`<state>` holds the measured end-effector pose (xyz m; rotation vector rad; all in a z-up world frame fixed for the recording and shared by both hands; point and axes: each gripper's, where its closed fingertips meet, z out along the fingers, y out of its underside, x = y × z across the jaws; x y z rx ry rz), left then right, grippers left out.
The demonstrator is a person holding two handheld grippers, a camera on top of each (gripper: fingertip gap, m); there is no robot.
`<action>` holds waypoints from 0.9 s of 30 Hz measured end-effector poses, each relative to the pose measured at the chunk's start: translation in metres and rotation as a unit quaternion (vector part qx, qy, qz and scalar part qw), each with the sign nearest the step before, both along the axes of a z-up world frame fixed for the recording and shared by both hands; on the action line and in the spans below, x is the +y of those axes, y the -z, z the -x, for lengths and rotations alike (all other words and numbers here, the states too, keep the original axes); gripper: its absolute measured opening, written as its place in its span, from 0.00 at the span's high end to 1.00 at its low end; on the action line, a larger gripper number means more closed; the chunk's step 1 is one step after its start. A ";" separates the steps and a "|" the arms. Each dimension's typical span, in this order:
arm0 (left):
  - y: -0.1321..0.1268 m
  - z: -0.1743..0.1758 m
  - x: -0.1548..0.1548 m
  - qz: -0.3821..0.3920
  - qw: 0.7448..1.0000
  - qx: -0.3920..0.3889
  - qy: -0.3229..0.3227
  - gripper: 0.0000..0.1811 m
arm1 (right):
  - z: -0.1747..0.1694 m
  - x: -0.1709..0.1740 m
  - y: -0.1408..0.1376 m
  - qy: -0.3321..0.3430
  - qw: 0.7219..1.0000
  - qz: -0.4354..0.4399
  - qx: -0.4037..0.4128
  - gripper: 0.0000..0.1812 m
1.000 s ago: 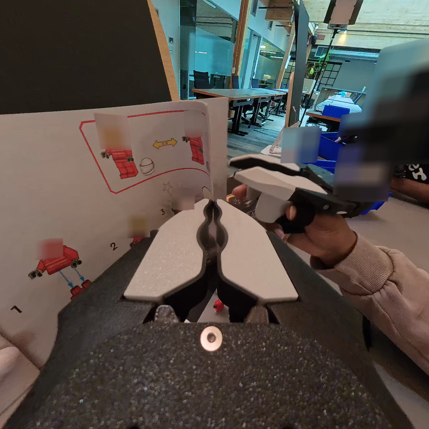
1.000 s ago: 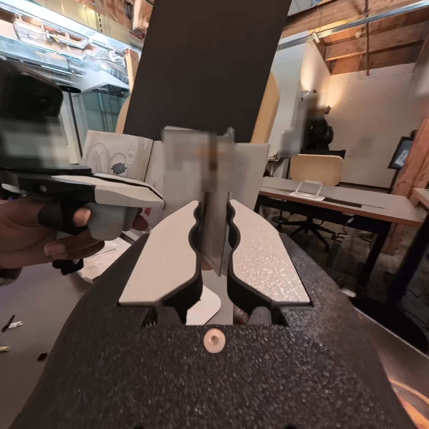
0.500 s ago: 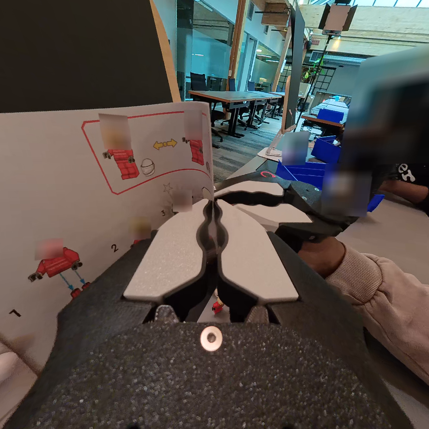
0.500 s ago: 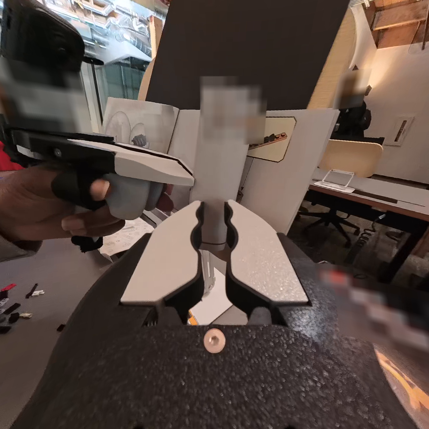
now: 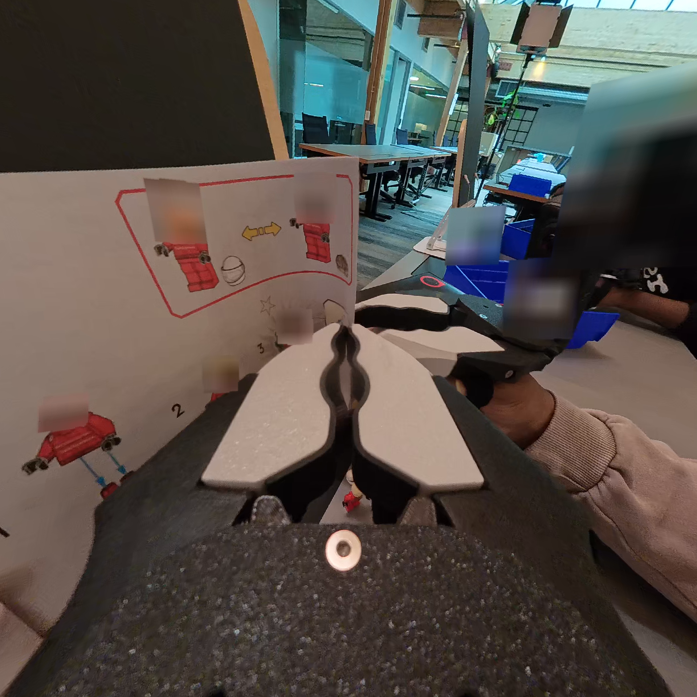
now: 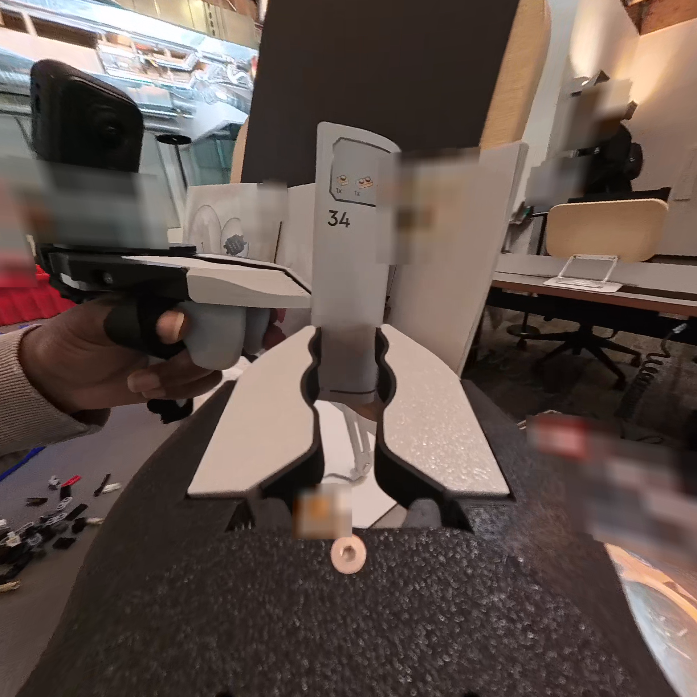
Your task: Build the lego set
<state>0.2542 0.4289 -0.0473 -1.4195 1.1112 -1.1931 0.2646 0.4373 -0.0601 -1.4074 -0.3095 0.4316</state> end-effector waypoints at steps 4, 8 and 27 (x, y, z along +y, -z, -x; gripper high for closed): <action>0.003 -0.003 -0.002 -0.007 1.000 0.011 0.005 1.00 | 0.001 0.001 0.003 -0.009 1.000 0.010 0.001 0.83; 0.003 -0.003 -0.003 -0.011 1.000 0.009 0.001 1.00 | -0.002 0.001 0.001 -0.001 1.000 0.003 0.012 0.92; -0.019 -0.012 -0.023 -0.002 0.997 -0.028 0.066 1.00 | 0.003 -0.015 -0.006 -0.078 0.996 0.001 0.039 0.92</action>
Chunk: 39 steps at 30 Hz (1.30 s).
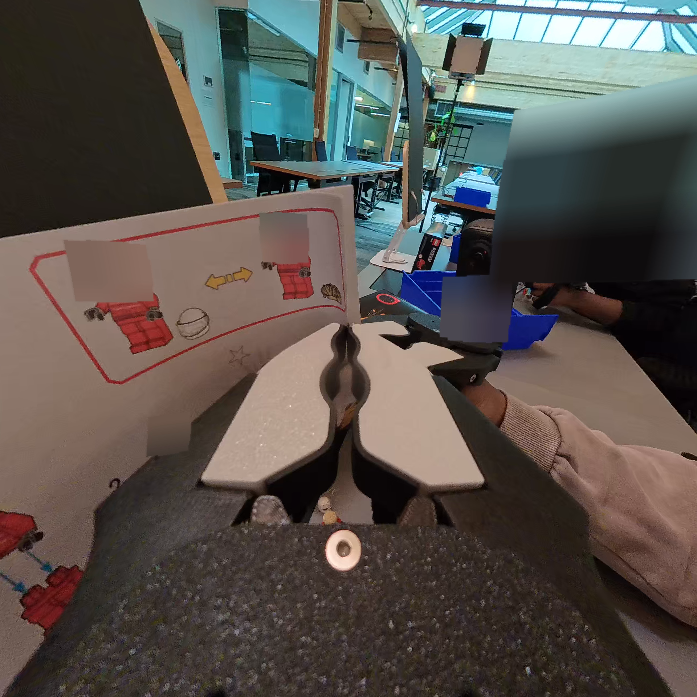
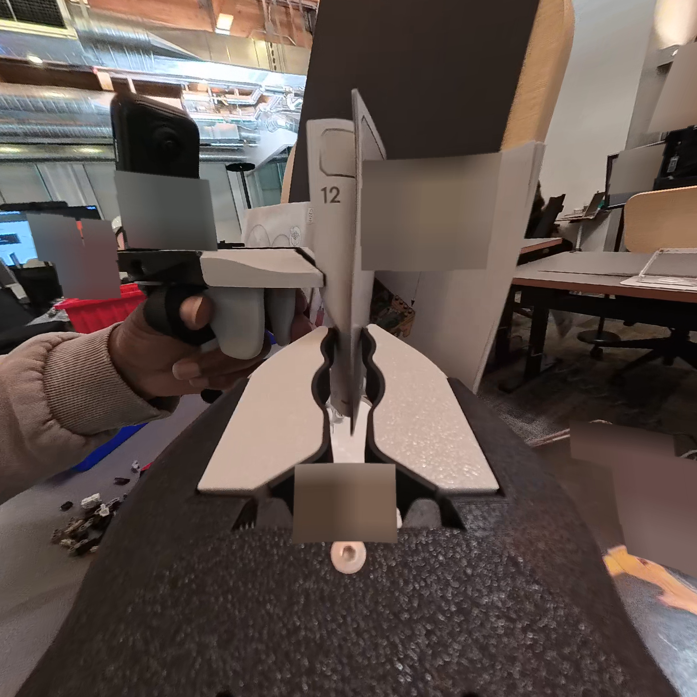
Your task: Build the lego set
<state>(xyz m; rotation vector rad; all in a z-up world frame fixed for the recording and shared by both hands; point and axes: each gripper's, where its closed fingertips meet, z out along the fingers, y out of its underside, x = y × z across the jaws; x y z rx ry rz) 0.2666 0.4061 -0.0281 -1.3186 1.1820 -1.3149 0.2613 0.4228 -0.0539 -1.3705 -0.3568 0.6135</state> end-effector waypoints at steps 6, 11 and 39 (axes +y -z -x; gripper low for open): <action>0.003 0.001 -0.002 -0.001 1.000 0.003 0.006 1.00 | -0.006 -0.002 0.001 -0.005 1.000 0.007 0.007 0.93; 0.005 0.002 0.001 0.006 1.000 0.002 0.007 1.00 | -0.013 -0.005 -0.004 -0.029 0.998 0.010 0.055 0.95; 0.000 0.074 0.017 -0.153 0.948 0.027 -0.277 0.95 | -0.024 0.022 -0.025 0.364 0.861 -0.127 -0.332 0.70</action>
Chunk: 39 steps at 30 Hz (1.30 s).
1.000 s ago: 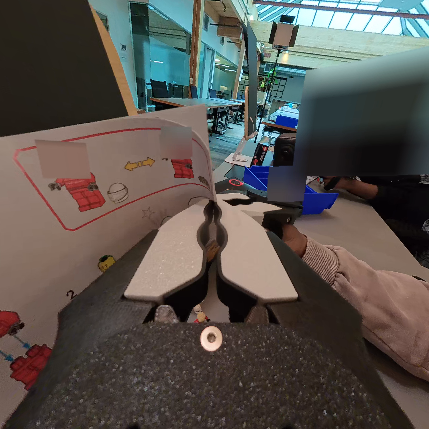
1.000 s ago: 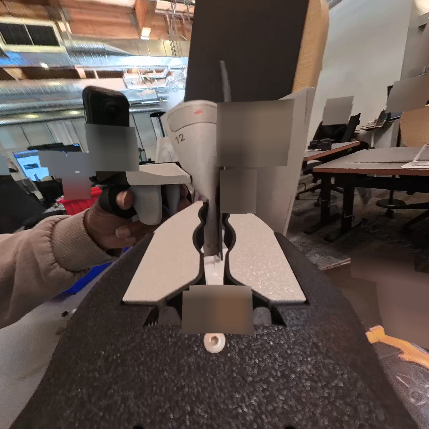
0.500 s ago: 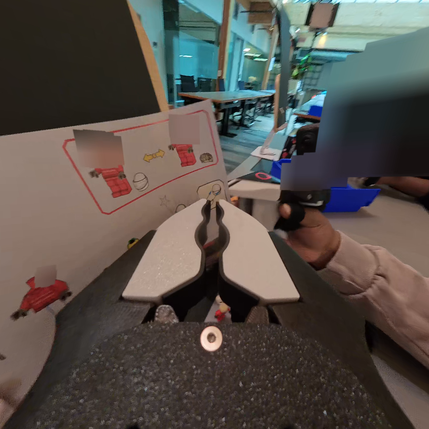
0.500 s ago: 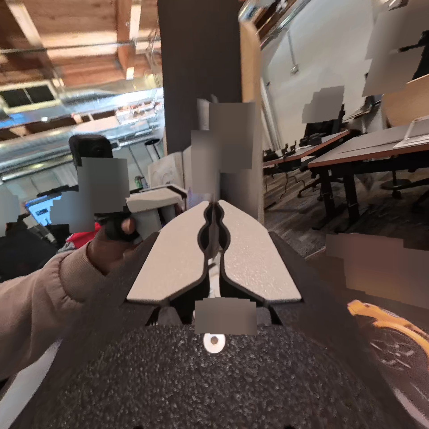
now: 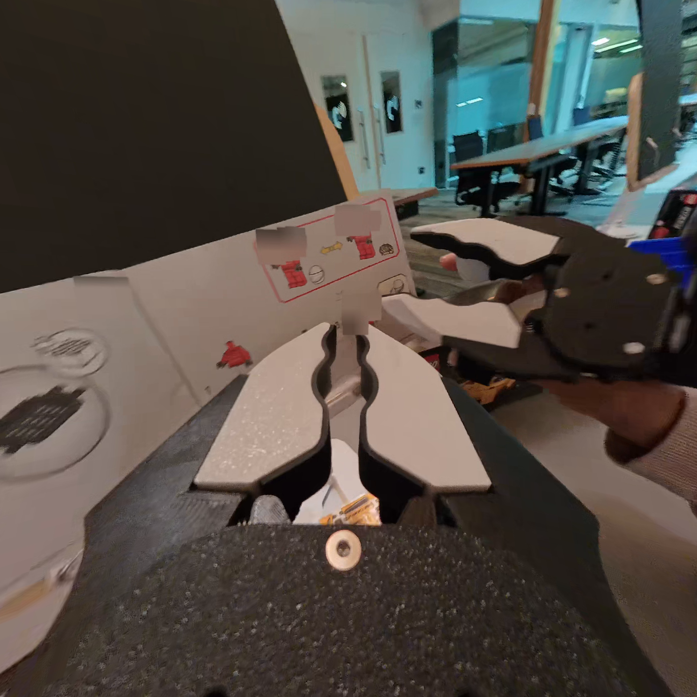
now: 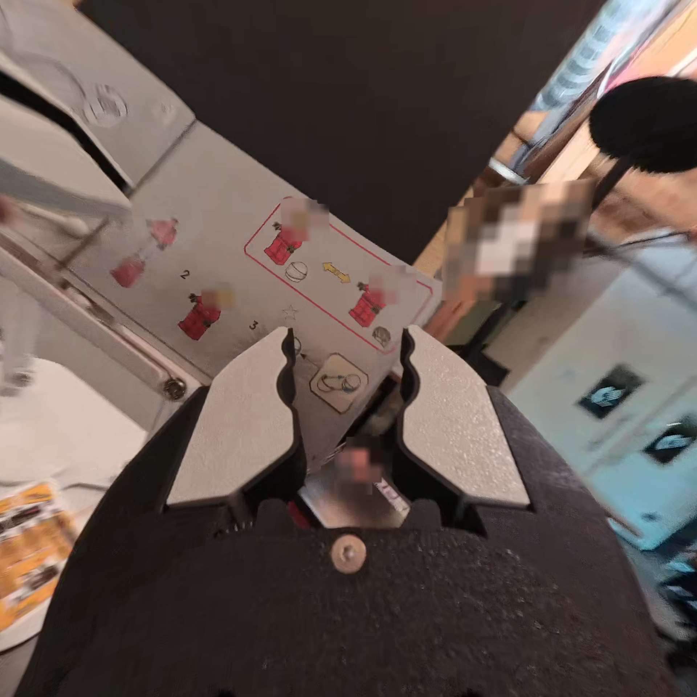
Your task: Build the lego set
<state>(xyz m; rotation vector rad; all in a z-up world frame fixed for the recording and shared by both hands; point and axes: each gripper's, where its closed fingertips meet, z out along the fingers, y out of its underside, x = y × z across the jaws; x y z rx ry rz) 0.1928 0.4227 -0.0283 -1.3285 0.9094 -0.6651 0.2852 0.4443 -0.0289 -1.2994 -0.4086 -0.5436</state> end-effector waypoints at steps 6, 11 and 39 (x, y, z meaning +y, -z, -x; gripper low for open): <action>0.012 0.050 -0.030 0.004 1.000 -0.010 -0.022 0.95 | -0.001 0.035 0.011 0.026 0.995 0.082 0.040 0.61; 0.028 0.073 -0.045 0.021 1.000 -0.007 -0.008 0.95 | -0.003 0.036 0.010 0.030 0.992 0.104 0.064 0.64; 0.034 0.094 -0.047 0.073 0.995 -0.059 0.018 0.96 | -0.024 0.036 -0.033 0.011 0.993 0.052 0.108 0.85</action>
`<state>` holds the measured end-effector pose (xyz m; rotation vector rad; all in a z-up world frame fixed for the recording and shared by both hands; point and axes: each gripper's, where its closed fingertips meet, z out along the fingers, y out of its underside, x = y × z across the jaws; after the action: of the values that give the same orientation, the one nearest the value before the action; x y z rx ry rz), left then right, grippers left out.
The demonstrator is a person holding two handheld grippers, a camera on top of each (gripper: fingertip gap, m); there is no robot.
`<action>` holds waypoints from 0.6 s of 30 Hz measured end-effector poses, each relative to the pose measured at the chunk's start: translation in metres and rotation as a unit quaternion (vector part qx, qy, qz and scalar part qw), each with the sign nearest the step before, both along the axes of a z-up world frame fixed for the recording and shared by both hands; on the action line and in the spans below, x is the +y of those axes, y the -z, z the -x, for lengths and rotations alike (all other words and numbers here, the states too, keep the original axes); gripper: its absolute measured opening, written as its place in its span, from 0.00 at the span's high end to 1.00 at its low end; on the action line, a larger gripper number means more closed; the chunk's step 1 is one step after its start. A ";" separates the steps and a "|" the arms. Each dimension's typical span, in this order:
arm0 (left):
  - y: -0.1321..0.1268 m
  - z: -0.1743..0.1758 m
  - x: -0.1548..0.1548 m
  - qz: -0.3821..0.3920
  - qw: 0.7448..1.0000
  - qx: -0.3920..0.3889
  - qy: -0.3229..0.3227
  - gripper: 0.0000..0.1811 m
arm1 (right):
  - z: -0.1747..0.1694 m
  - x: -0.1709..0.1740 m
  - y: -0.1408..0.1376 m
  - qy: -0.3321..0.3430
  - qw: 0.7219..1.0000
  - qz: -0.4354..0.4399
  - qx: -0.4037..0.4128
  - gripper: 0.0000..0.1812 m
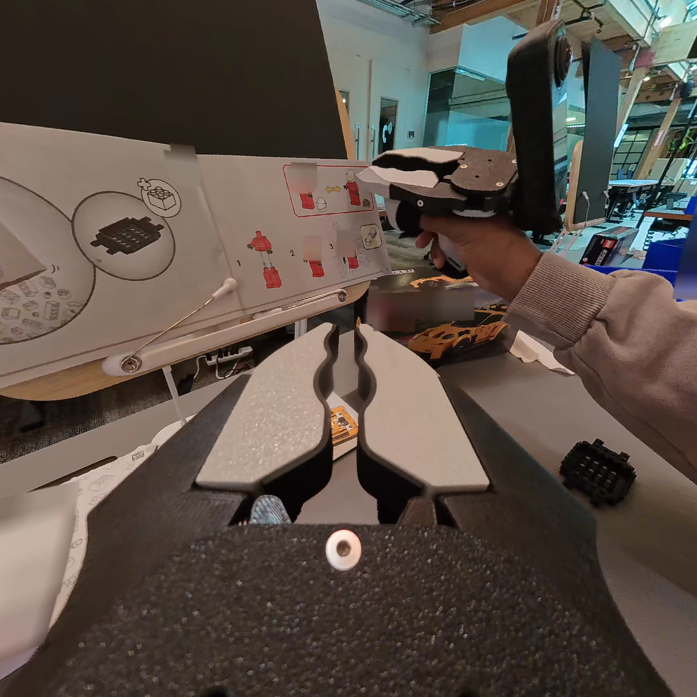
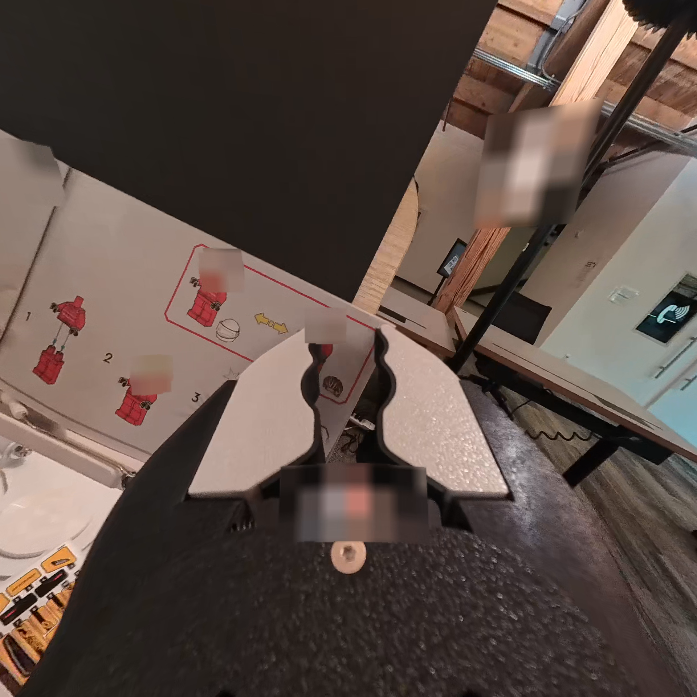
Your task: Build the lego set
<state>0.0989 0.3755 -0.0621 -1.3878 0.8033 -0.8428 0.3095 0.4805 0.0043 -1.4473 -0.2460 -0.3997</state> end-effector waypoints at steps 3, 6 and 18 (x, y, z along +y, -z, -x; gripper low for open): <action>0.001 0.000 0.001 0.005 1.000 -0.001 0.002 0.96 | 0.004 -0.001 0.005 -0.005 1.000 0.002 -0.007 0.93; 0.004 -0.002 0.001 0.005 1.000 0.003 0.003 0.96 | 0.003 -0.005 0.003 -0.001 1.000 -0.010 -0.004 0.95; 0.009 -0.004 0.001 0.008 1.000 0.009 0.003 0.96 | -0.013 0.003 -0.001 -0.001 0.999 -0.012 0.038 0.92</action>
<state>0.1028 0.3769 -0.0716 -1.4086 0.8175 -0.8440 0.3221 0.4830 0.0057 -1.4349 -0.1803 -0.3437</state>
